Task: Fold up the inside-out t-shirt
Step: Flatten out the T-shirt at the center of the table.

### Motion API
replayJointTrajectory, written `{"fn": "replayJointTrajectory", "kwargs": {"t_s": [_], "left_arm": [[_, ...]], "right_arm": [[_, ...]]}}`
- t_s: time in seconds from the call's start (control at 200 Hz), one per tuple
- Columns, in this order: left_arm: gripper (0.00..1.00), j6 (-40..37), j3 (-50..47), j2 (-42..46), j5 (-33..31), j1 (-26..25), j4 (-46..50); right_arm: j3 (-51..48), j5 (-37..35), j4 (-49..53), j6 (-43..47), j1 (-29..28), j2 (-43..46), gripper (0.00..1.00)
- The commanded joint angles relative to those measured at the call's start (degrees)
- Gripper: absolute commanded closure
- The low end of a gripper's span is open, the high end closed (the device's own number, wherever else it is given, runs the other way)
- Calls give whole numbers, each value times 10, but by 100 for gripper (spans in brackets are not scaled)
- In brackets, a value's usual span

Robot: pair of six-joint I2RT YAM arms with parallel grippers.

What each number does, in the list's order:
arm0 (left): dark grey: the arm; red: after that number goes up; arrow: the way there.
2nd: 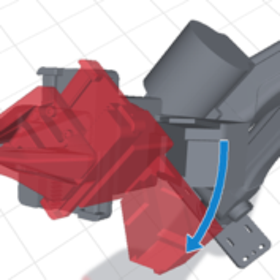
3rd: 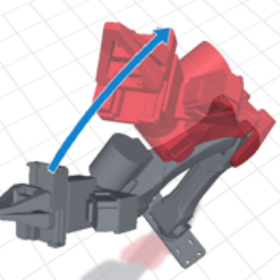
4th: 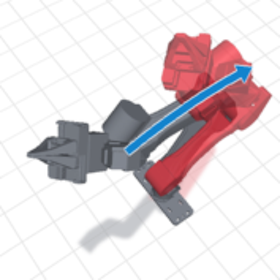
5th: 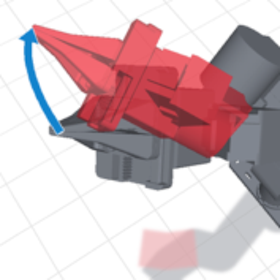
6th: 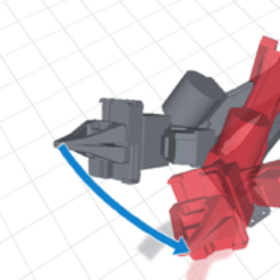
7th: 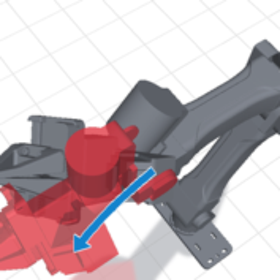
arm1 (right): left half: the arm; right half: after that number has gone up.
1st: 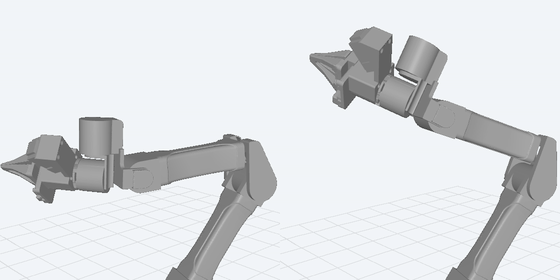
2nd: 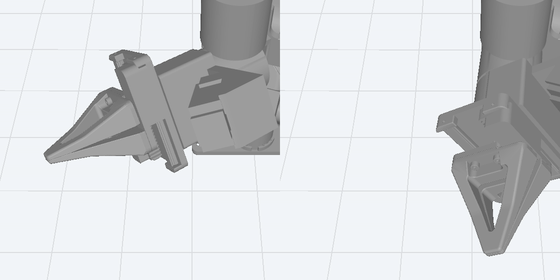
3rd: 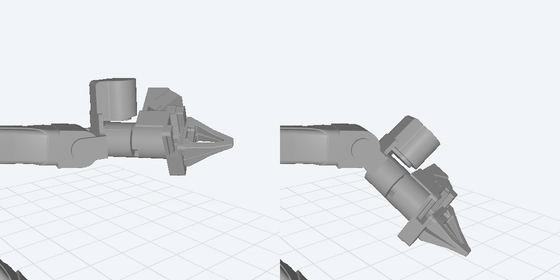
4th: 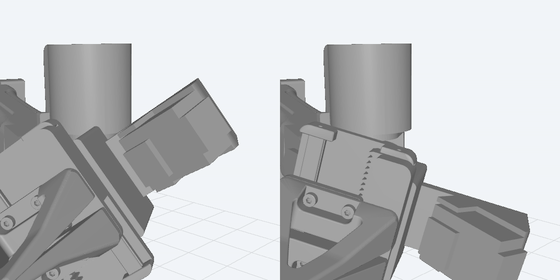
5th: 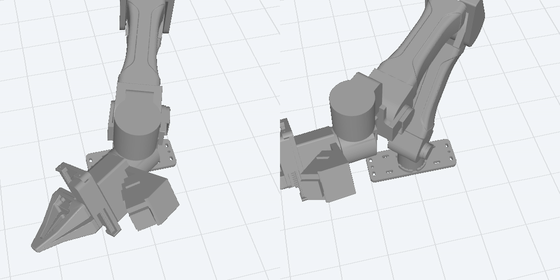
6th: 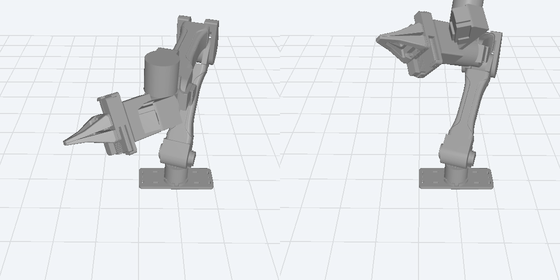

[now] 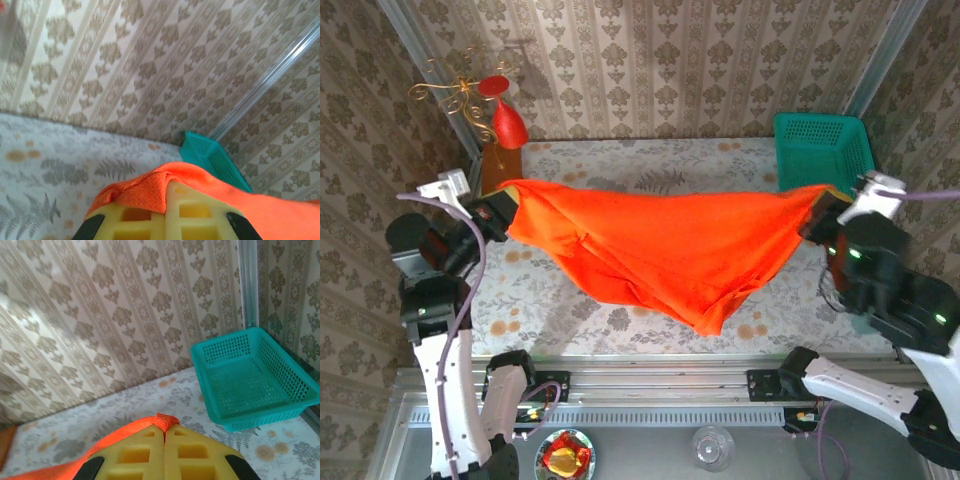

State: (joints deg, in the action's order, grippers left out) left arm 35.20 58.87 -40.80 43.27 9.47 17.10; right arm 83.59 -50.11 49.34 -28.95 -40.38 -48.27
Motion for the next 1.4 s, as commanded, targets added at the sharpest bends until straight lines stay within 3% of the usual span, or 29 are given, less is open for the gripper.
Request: {"fn": "replayJointTrajectory", "kwargs": {"t_s": [0.0,0.105,0.185,0.28,0.335,0.58,0.73,0.86,1.055,1.22,1.3,1.39], "left_arm": [[100,41,-90,-18,39,-1,-41],[100,39,-197,-46,47,-17,-86],[100,37,-266,-95,48,-26,-140],[100,23,-302,-166,48,-32,-174],[96,12,-304,-193,45,-35,-174],[54,-67,-294,-206,-10,-49,-105],[39,-151,-279,-182,-167,-79,18],[23,-156,-289,-163,-224,-108,30],[20,-140,-320,-206,-229,-129,-30],[12,-152,-313,-261,-159,-133,-87],[18,-162,-295,-283,-115,-142,-77],[20,-159,-281,-274,-108,-168,-48]], "right_arm": [[-21,112,-19,12,79,-102,100],[-69,306,-61,-16,197,-198,100],[-72,358,-75,-15,233,-285,100],[-42,365,-53,-5,240,-367,71],[-36,382,-40,-7,240,-381,63],[-124,429,-49,-27,233,-293,57],[-184,439,-43,-42,233,-237,56],[-221,439,-34,-48,233,-198,56],[-240,450,-29,-54,233,-176,55],[-249,455,-34,-60,232,-164,55],[-254,461,-39,-63,232,-160,55],[-258,466,-40,-66,232,-158,55]]}}
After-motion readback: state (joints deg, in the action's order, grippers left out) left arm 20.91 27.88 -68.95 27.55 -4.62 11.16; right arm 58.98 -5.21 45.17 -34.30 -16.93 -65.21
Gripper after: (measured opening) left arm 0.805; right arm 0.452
